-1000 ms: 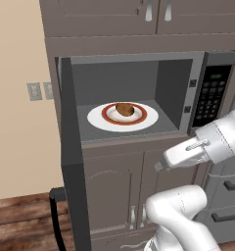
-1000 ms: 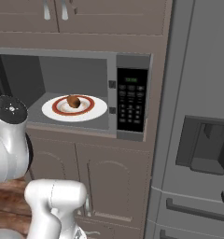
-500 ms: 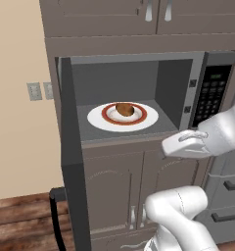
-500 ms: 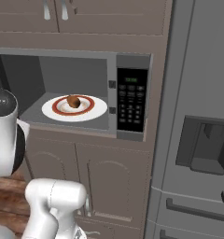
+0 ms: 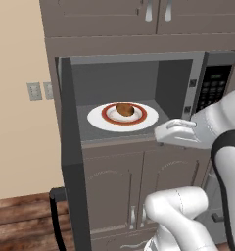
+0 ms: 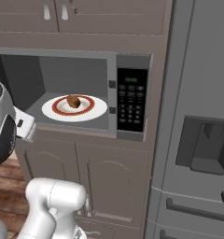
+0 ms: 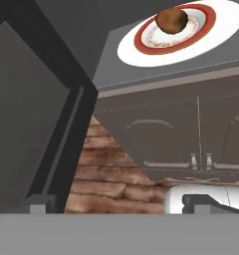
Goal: Retrieve the reheated potato from the microwave, then place the potato, cheese, and condiment on the cutting board.
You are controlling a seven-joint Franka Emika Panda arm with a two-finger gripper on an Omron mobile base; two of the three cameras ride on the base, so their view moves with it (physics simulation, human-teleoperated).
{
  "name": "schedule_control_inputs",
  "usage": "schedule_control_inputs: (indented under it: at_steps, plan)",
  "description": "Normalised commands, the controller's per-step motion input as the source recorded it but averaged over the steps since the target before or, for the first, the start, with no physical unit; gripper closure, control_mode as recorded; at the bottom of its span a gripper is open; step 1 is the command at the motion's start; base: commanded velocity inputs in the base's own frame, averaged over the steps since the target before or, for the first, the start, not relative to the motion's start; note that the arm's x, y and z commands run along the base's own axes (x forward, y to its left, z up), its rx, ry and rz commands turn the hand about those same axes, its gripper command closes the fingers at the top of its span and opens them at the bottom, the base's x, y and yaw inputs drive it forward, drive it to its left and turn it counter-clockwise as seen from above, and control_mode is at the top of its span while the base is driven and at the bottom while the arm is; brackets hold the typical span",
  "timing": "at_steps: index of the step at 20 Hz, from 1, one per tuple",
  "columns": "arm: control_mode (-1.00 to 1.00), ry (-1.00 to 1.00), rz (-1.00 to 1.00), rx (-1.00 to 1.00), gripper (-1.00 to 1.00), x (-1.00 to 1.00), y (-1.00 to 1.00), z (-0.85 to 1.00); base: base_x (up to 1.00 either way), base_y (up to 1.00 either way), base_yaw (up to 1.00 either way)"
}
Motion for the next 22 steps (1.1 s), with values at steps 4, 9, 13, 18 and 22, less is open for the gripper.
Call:
schedule_control_inputs:
  at_steps: [4,9,13,18,22]
  plan:
    - [-1.00,-0.05,-0.09,-0.06,-1.00,0.43,-0.17,0.00,0.00,0.00,0.00]
    - [-1.00,-0.12,0.00,-0.13,-1.00,0.37,-0.17,0.00,0.00,0.00,0.00]
    - [-1.00,-0.11,0.01,-0.16,-1.00,0.36,-0.18,0.00,0.00,0.00,0.00]
    - [-1.00,-0.05,0.08,-0.21,-1.00,0.41,-0.02,0.00,0.00,0.00,0.00]
    - [-1.00,0.01,0.03,-0.10,-1.00,0.53,-0.10,0.00,0.00,0.00,0.00]
